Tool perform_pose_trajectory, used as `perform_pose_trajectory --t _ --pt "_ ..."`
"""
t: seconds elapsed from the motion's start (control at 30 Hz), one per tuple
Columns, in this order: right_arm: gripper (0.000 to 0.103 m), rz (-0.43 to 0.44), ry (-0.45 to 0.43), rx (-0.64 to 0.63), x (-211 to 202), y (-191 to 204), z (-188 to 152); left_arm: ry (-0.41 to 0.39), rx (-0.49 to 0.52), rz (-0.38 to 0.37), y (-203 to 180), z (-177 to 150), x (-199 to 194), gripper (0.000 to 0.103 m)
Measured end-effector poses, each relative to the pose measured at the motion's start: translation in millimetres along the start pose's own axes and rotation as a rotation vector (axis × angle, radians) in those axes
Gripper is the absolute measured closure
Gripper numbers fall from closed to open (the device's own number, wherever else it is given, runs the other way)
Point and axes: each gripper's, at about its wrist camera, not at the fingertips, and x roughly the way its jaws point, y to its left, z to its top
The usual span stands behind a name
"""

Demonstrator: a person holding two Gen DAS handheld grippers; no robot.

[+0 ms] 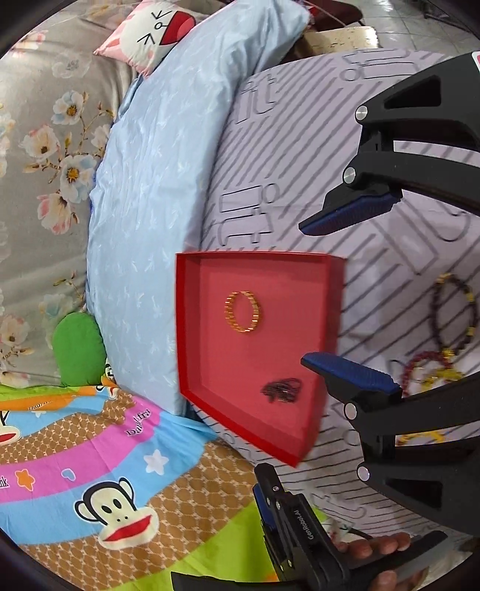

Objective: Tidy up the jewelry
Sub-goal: 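Withdraw both tools from the red box back over the bracelets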

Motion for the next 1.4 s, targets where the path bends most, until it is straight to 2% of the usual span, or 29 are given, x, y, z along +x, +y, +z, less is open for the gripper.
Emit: perform_pose_trajectory --t 0.4,0.63,0.83,0.9,1.03,1.23,1.4 --pt "0.040 -0.029 0.077 0.028 -19.4 1.9 -90.8 0.092 0.002 0.009 -9.6 -88.6 -16.9 0.061" --pt "0.040 -0.043 0.122 0.071 -14.6 -7.2 -117.7 0.129 -0.018 0.002 -8.7 -117.1 -16.1 0.061" --pt "0.040 -0.028 0.134 0.079 -12.2 -5.3 -124.1 0.124 -0.060 0.015 3.0 -118.7 -14.7 0.050" --pt "0.040 -0.023 0.135 0.078 -10.9 -4.0 -124.0 0.118 -0.072 0.013 4.3 -116.5 -13.9 0.043" --pt "0.040 -0.017 0.136 0.076 -8.4 -1.6 -120.7 0.116 -0.049 0.020 -2.5 -111.9 -6.8 0.039" --pt "0.040 -0.013 0.141 0.071 -2.2 -0.3 -116.2 0.153 -0.040 0.016 -13.2 -104.6 16.7 0.039" --pt "0.040 -0.008 0.147 0.076 2.1 -0.8 -113.7 0.155 -0.029 0.024 -21.8 -99.9 28.5 0.028"
